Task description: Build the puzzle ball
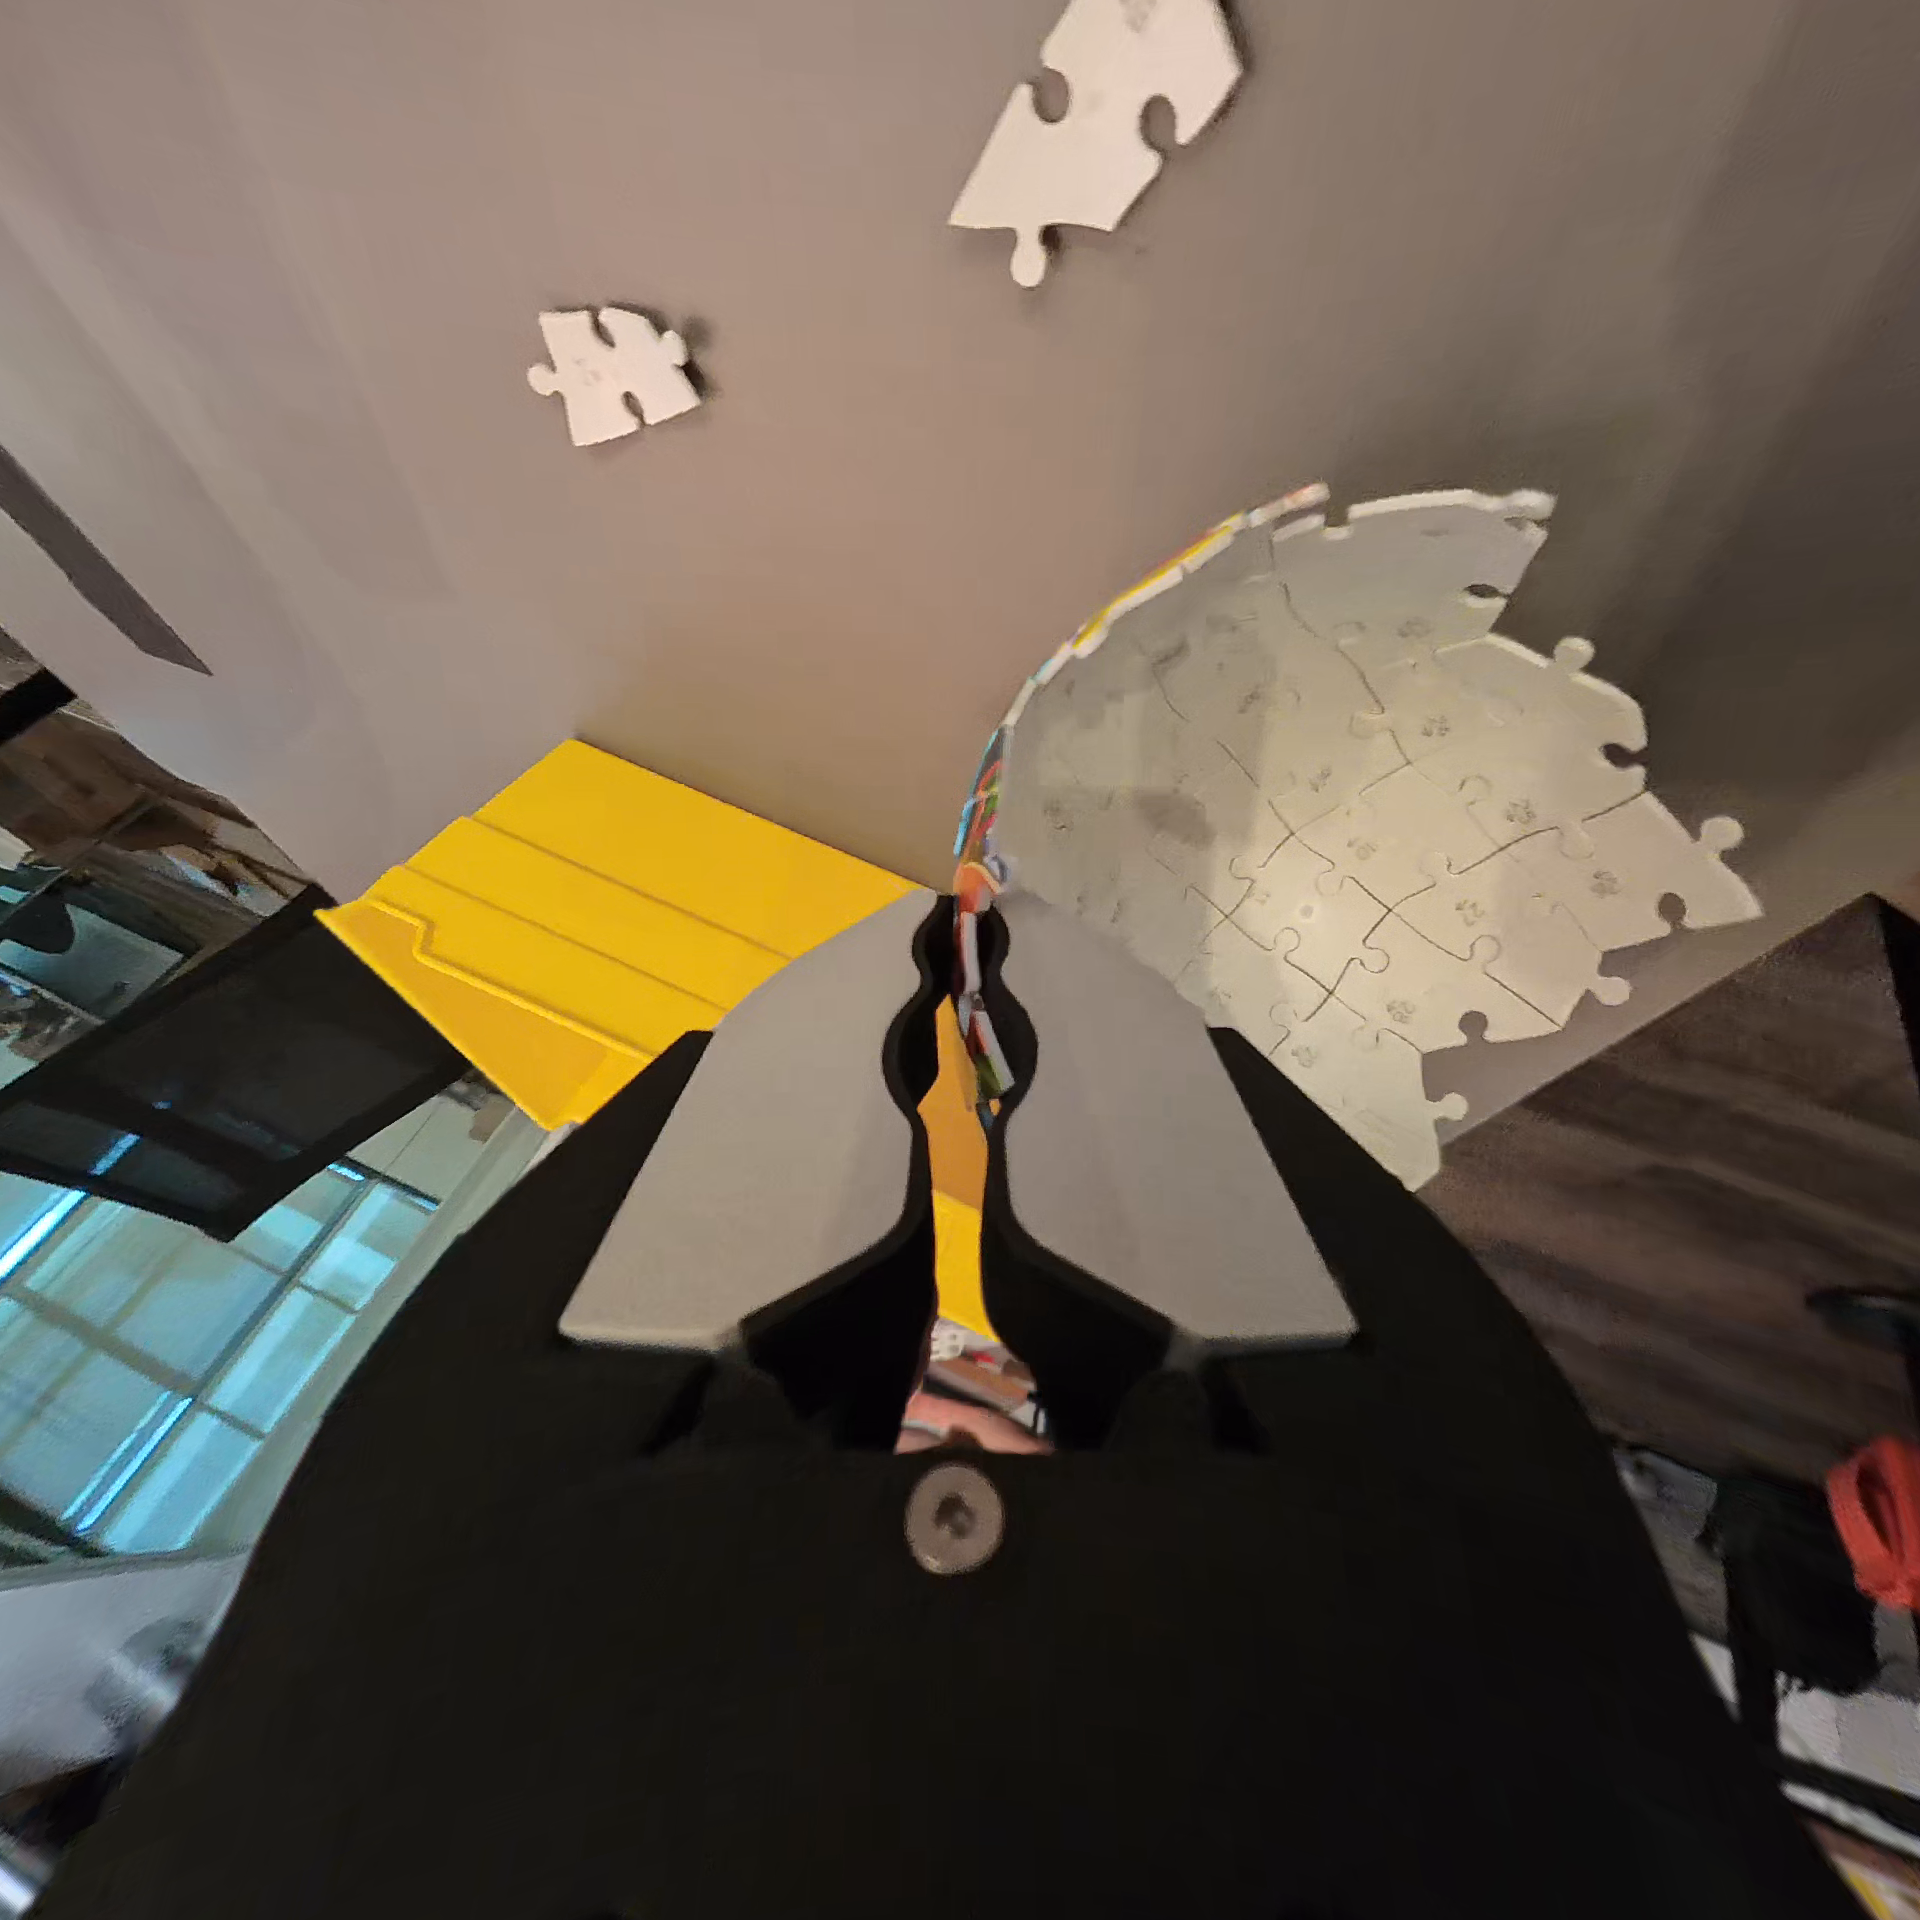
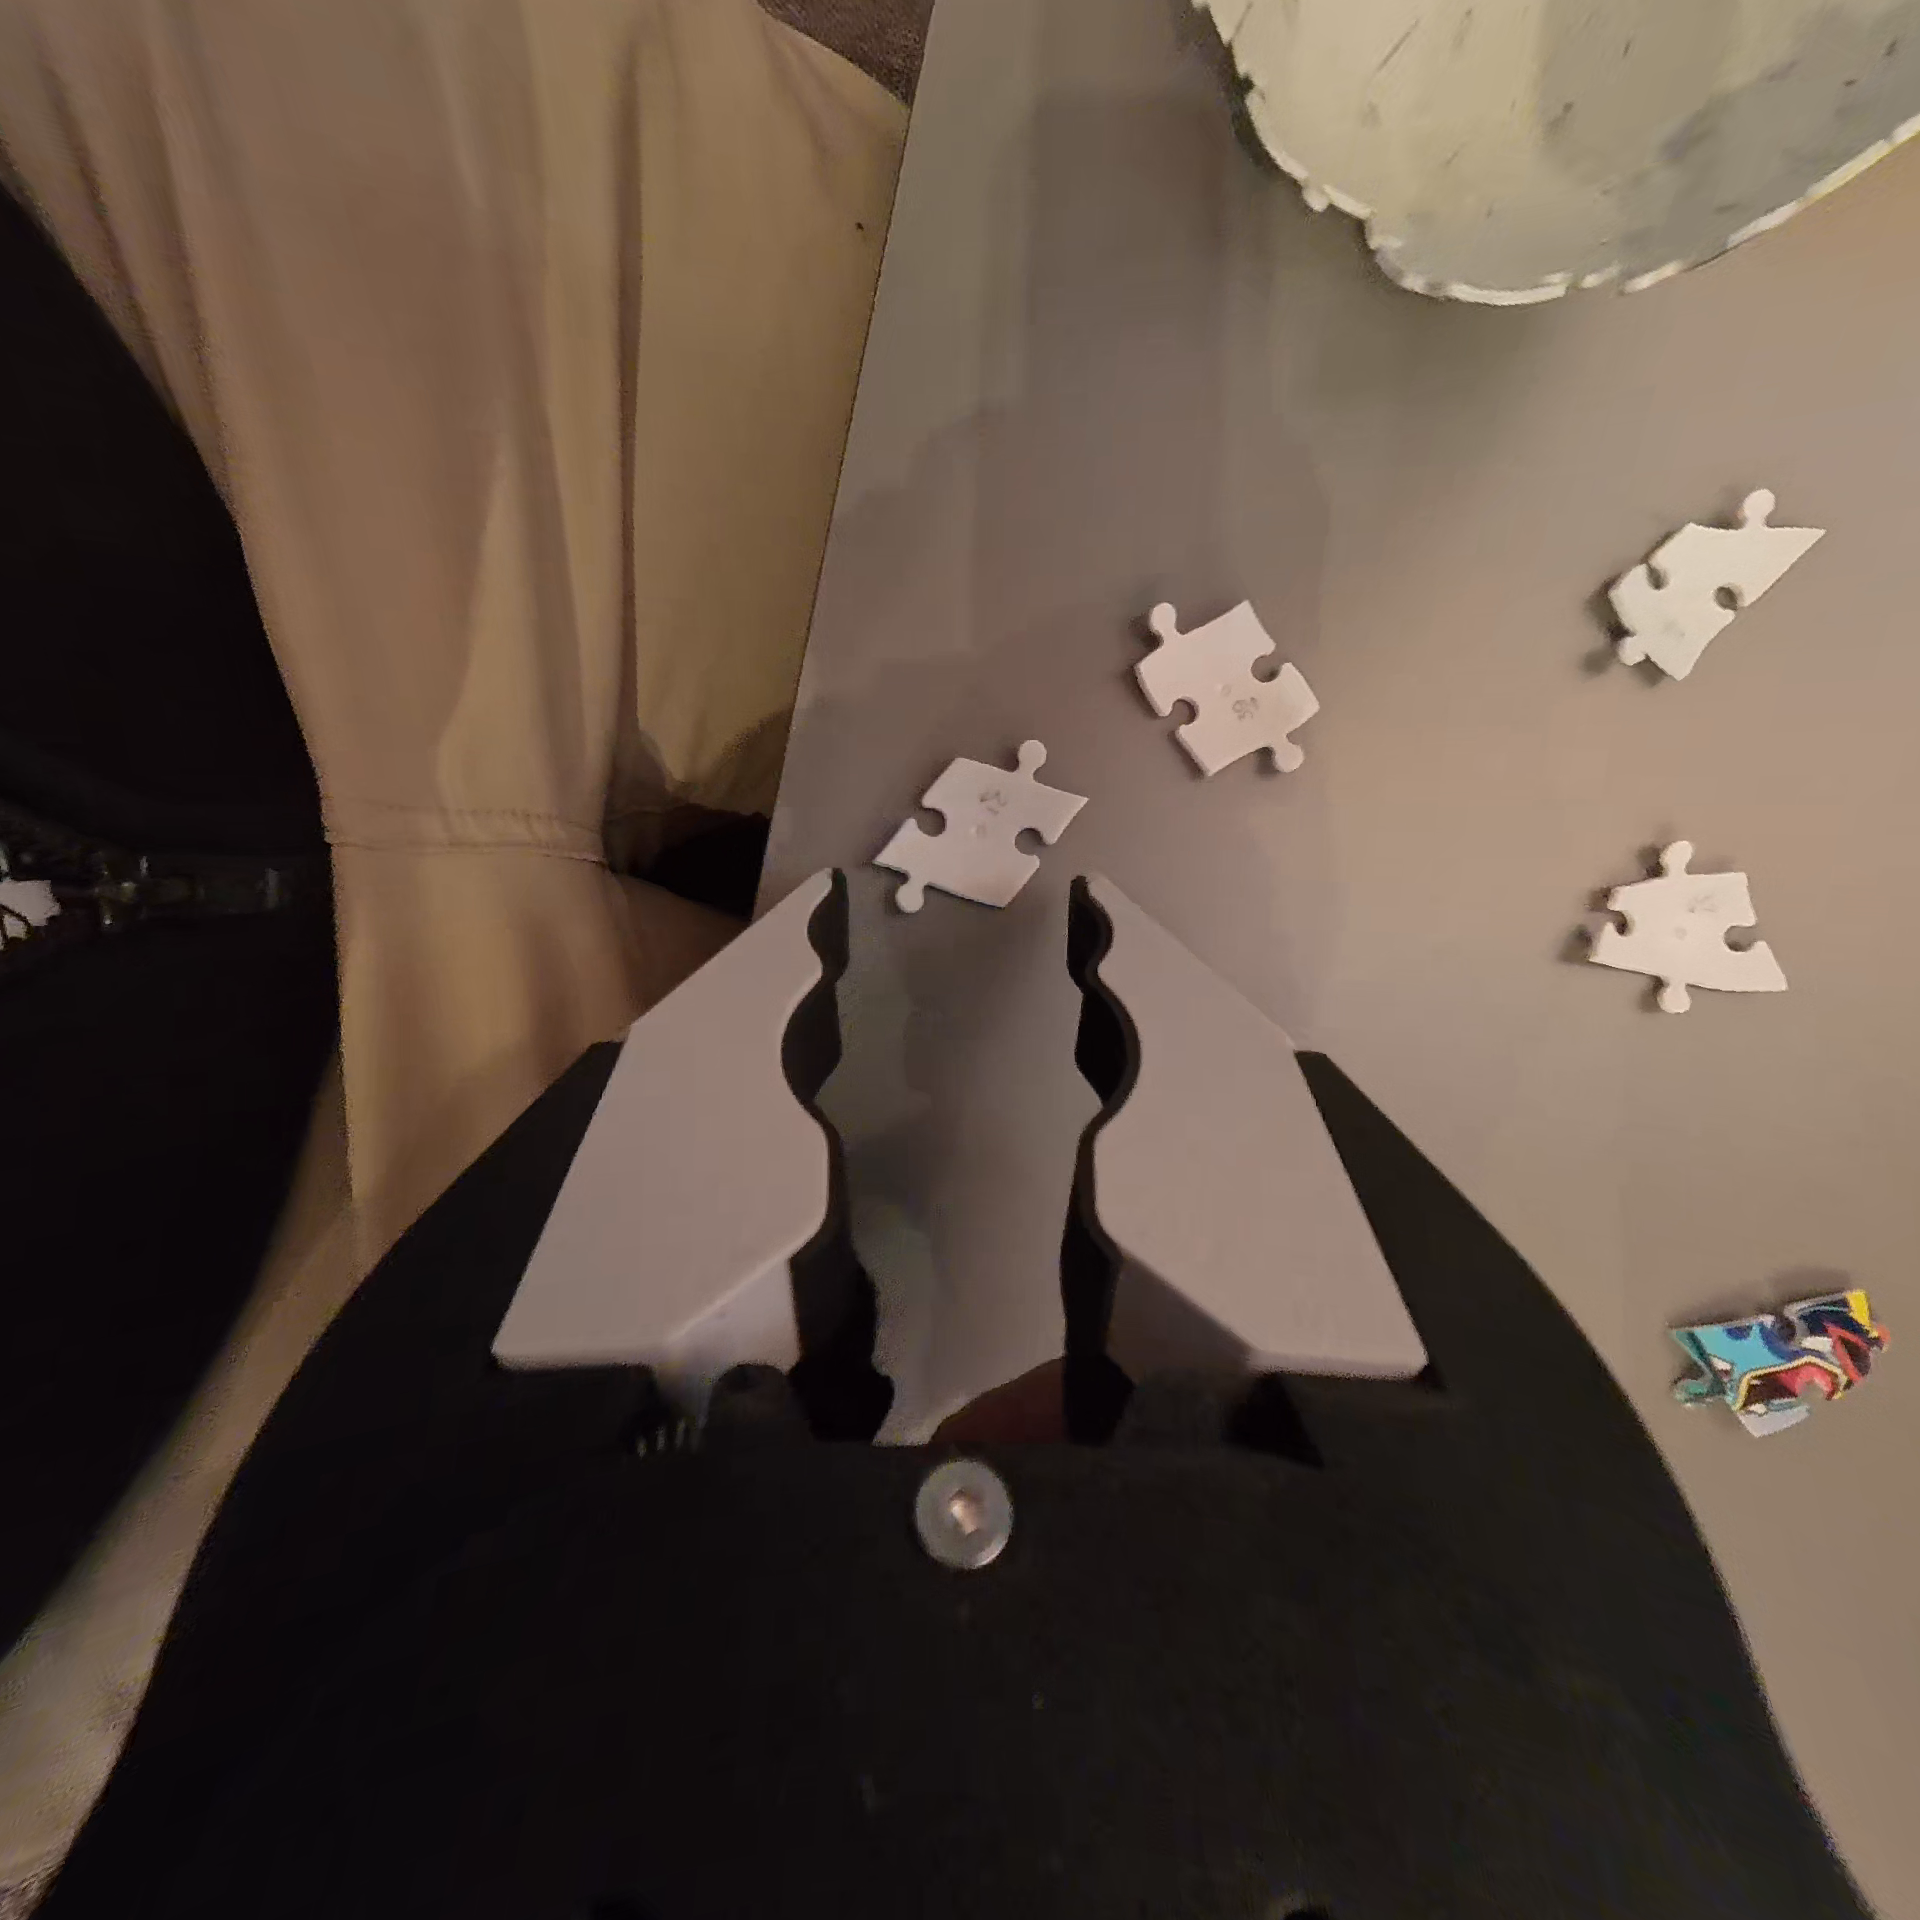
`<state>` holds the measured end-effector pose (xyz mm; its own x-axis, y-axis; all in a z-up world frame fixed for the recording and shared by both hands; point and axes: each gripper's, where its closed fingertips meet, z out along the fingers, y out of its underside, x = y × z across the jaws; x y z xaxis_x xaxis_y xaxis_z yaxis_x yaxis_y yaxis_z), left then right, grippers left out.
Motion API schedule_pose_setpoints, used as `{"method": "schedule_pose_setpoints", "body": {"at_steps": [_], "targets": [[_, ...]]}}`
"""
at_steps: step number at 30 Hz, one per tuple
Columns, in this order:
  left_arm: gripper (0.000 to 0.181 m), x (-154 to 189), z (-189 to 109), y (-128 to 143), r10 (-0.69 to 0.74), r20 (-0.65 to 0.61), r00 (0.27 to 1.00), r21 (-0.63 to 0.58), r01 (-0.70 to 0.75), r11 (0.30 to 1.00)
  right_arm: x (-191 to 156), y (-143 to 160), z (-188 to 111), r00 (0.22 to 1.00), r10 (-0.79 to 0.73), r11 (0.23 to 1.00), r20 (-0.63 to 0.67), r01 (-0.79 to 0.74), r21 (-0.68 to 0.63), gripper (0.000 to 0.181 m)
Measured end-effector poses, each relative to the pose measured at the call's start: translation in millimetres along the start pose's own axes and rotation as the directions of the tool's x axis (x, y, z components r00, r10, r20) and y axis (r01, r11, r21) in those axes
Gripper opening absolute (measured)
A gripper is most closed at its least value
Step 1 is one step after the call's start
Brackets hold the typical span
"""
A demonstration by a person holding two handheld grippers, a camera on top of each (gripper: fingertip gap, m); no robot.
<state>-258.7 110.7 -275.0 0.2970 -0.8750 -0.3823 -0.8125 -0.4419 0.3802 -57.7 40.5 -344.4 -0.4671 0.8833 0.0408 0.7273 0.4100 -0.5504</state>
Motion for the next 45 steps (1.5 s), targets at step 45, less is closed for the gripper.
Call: {"method": "schedule_pose_setpoints", "body": {"at_steps": [45], "targets": [[0.004,16.1,4.2,-22.4,0.139,-0.007,0.99,-0.1,-0.139,0.985,48.9,-52.0,41.9,0.907,-0.336,0.933,-0.253,0.357,0.041,0.0]]}}
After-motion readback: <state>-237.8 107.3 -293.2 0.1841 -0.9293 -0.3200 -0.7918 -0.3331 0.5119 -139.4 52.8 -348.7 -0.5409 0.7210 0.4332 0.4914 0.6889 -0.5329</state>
